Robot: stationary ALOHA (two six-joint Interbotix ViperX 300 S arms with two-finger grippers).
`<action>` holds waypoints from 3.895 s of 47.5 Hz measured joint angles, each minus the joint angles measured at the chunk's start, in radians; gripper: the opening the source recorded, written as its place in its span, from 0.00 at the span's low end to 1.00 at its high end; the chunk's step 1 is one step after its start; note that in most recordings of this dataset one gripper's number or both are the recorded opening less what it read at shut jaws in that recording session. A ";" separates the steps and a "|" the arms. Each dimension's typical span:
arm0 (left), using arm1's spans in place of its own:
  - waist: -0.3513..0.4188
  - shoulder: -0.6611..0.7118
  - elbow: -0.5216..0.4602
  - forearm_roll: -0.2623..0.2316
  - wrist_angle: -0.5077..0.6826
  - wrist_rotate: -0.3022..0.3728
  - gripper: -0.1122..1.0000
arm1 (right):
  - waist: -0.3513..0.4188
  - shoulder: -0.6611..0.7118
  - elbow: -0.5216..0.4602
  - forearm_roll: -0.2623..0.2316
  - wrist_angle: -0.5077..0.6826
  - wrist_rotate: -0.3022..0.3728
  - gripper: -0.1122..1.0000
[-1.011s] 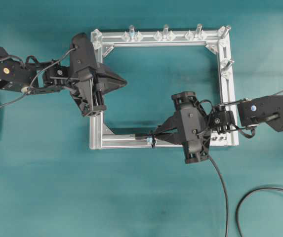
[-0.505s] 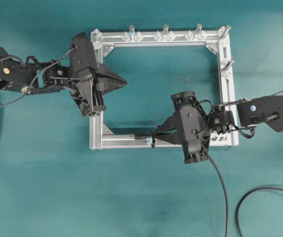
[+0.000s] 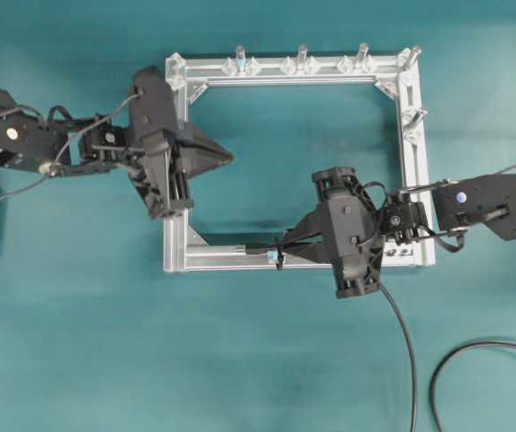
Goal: Insert the wire through the string loop located in the center.
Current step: 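Push the USB plug through the zip-tie loop with the right gripper, then move the left gripper to the plug emerging from the loop and grasp it, then open the right gripper and pull the cable through with the left gripper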
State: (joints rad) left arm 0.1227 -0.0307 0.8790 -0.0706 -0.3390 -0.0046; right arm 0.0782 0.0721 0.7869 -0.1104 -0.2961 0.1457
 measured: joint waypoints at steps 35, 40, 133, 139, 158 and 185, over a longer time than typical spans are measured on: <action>-0.166 0.000 -0.080 0.000 0.181 0.002 0.55 | 0.000 0.002 0.002 0.000 0.000 0.003 0.16; -0.209 0.000 -0.097 0.000 0.192 0.002 0.56 | 0.000 0.000 0.000 0.000 0.000 0.000 0.16; -0.232 0.207 -0.279 0.000 0.313 -0.049 0.69 | 0.000 0.000 0.000 0.000 0.002 0.003 0.16; -0.230 0.207 -0.279 0.000 0.313 -0.049 0.46 | 0.000 0.000 0.000 0.000 0.000 0.000 0.16; -0.225 0.209 -0.281 0.000 0.330 -0.072 0.26 | 0.000 0.002 -0.003 -0.002 0.000 0.000 0.16; -0.222 0.201 -0.282 0.000 0.337 -0.078 0.26 | 0.000 0.000 -0.006 -0.002 0.023 0.005 0.16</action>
State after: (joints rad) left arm -0.0997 0.1703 0.5967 -0.0706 -0.0015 -0.0828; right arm 0.0782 0.0721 0.7808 -0.1120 -0.2730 0.1503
